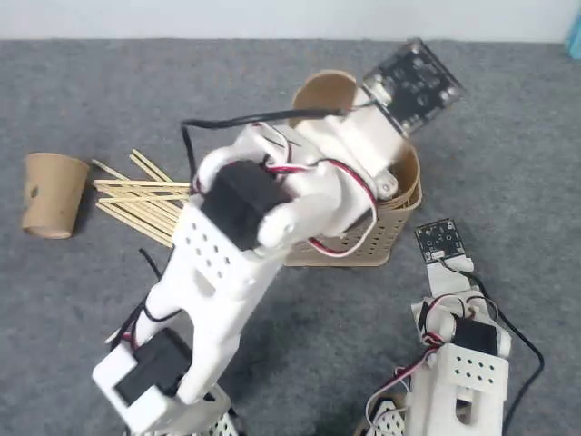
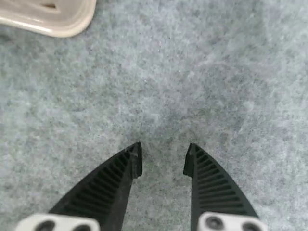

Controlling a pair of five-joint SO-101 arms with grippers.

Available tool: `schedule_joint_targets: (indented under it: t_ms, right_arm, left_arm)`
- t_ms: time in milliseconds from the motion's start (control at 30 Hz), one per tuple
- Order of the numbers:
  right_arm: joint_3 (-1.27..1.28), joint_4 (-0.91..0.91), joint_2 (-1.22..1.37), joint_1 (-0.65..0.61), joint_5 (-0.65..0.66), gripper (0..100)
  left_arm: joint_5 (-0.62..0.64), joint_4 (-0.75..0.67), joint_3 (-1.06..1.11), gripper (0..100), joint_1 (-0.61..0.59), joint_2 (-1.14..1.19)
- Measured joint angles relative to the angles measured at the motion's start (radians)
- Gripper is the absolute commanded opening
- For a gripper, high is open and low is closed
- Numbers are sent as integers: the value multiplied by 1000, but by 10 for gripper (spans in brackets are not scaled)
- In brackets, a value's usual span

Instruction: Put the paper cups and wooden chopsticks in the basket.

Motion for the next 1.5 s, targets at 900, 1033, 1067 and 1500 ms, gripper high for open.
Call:
schedule_joint_targets:
  t_ms: [900, 1033, 1067, 1500]
  right_arm:
    - [0, 0, 0, 0, 0, 162]
    - [0, 0, 0, 0, 0, 162]
    - [0, 0, 0, 0, 0, 162]
    - [0, 0, 0, 0, 0, 162]
  left_arm:
    - [-183, 0, 186, 241, 11, 11]
    - [-183, 0, 186, 243, -21, 11]
    - [-183, 0, 175, 243, -34, 11]
    - [-129, 0, -140, 242, -169, -9]
